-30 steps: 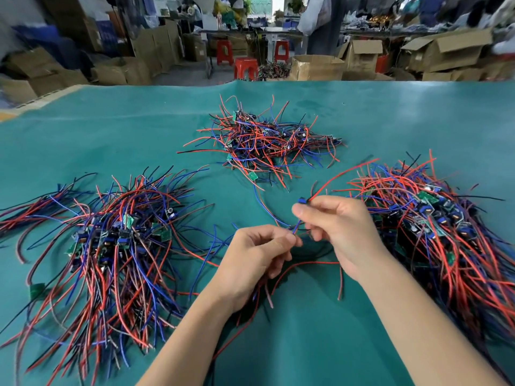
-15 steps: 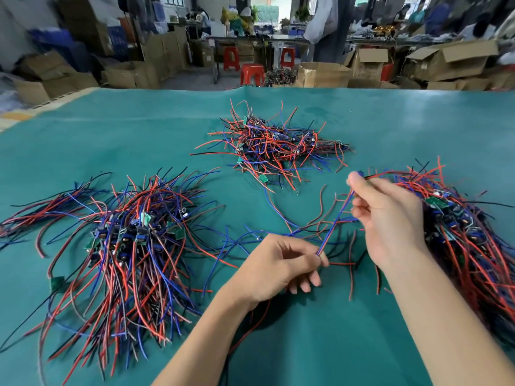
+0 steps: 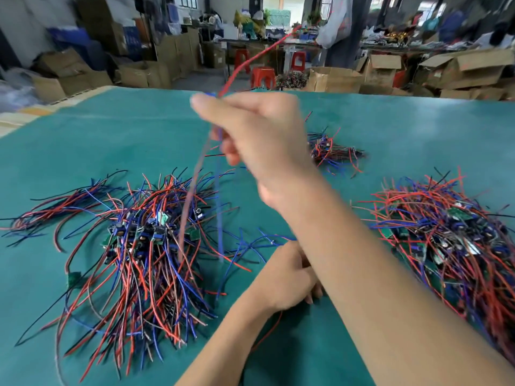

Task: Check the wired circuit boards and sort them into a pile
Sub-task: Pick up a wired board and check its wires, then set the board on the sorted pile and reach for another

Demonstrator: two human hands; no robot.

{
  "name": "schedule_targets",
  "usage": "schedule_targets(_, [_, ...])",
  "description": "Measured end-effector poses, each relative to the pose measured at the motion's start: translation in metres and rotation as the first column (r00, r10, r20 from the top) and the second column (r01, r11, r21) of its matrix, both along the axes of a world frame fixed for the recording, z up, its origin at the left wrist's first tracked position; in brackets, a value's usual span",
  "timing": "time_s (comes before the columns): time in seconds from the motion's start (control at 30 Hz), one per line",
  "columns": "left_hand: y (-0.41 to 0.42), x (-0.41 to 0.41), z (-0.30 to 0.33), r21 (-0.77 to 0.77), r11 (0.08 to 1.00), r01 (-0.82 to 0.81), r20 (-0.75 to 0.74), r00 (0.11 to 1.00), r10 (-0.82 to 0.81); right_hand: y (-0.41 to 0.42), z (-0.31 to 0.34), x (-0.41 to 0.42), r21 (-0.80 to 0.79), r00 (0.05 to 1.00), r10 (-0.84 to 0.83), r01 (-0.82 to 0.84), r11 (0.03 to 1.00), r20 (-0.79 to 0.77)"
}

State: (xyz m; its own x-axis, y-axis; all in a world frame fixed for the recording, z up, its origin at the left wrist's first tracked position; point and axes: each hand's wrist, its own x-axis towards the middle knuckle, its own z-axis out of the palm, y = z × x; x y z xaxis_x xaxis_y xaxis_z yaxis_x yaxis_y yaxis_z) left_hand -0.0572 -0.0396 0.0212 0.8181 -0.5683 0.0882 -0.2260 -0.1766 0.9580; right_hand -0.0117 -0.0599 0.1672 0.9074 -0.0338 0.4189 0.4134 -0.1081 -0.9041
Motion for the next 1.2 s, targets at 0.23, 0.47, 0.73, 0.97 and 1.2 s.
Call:
schedule_targets(0.23, [-0.004, 0.001, -0.003, -0.029, 0.999, 0.027, -0.083, 0.996, -0.029, 0.021, -0.02, 0.081, -0.853, 0.998, -0.06, 0.004, 0.522, -0.033])
schedule_targets(0.47, [-0.005, 0.005, -0.007, -0.033, 0.999, 0.019, -0.143, 0.989, -0.023, -0.074, -0.099, 0.102, -0.941, 0.909, -0.374, -0.055, 0.333, -0.185])
schedule_targets(0.73, [-0.005, 0.003, -0.005, -0.058, 0.998, 0.005, -0.19, 0.982, -0.016, -0.104, -0.116, 0.094, -0.79, 0.911, -0.389, 0.135, 0.598, -0.139])
schedule_targets(0.97, [-0.005, 0.005, -0.003, -0.127, 0.992, -0.023, -0.228, 0.974, -0.006, -0.15, -0.095, 0.03, -0.188, 0.9, -0.242, 0.184, 0.965, -0.362])
schedule_targets(1.2, [-0.005, 0.009, -0.003, -0.253, 0.957, -0.141, -0.357, 0.933, 0.043, -0.166, -0.088, -0.036, 0.816, 0.882, 0.211, 0.267, 0.513, -0.422])
